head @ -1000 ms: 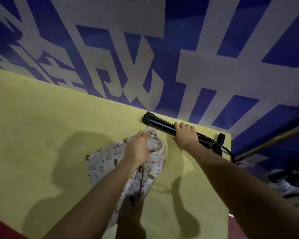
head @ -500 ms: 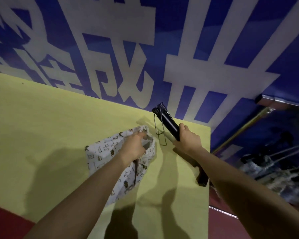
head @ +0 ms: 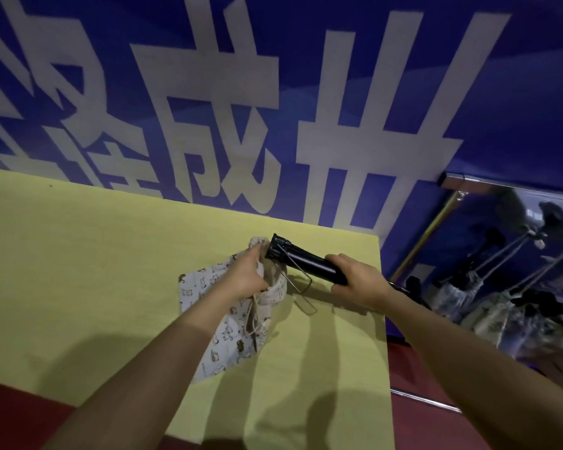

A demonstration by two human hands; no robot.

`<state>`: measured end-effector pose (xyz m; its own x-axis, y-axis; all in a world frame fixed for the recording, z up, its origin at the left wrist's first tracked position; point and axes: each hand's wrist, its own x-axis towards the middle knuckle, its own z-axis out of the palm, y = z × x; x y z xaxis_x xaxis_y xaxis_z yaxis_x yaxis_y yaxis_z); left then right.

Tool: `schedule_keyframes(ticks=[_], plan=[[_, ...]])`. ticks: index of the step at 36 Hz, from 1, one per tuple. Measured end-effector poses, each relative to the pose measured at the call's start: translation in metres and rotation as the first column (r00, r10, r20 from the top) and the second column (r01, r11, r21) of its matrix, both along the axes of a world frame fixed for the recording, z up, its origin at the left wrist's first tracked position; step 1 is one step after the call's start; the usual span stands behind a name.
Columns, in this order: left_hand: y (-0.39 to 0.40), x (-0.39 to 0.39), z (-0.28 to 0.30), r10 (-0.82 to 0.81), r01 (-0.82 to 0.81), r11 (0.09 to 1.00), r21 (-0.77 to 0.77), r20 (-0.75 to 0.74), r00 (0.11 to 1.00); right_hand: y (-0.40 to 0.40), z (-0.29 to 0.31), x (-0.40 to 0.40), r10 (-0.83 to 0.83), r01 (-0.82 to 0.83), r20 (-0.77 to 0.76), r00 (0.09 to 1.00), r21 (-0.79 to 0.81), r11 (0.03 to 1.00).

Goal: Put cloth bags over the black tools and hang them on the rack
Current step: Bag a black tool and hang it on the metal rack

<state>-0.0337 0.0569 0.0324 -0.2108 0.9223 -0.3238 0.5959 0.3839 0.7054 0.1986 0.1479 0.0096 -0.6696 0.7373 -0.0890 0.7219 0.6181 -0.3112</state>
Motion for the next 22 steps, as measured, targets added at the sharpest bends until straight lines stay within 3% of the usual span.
schedule_keyframes(ticks=[10, 15, 22], plan=[[-0.011, -0.014, 0.020, -0.168, 0.170, 0.985, -0.013, -0.228, 0.959, -0.011, 0.016, -0.012, 0.148, -0.180, 0.161, 0.976, 0.211, 0.961], [-0.014, -0.018, 0.029, -0.316, 0.297, 0.949, -0.107, -0.293, 0.902, -0.015, 0.025, -0.017, 0.227, -0.303, 0.247, 0.942, 0.335, 0.892], [-0.020, -0.012, 0.041, -0.376, 0.342, 0.925, -0.165, -0.262, 0.889, -0.022, 0.036, -0.027, 0.214, -0.349, 0.337, 0.917, 0.415, 0.840]])
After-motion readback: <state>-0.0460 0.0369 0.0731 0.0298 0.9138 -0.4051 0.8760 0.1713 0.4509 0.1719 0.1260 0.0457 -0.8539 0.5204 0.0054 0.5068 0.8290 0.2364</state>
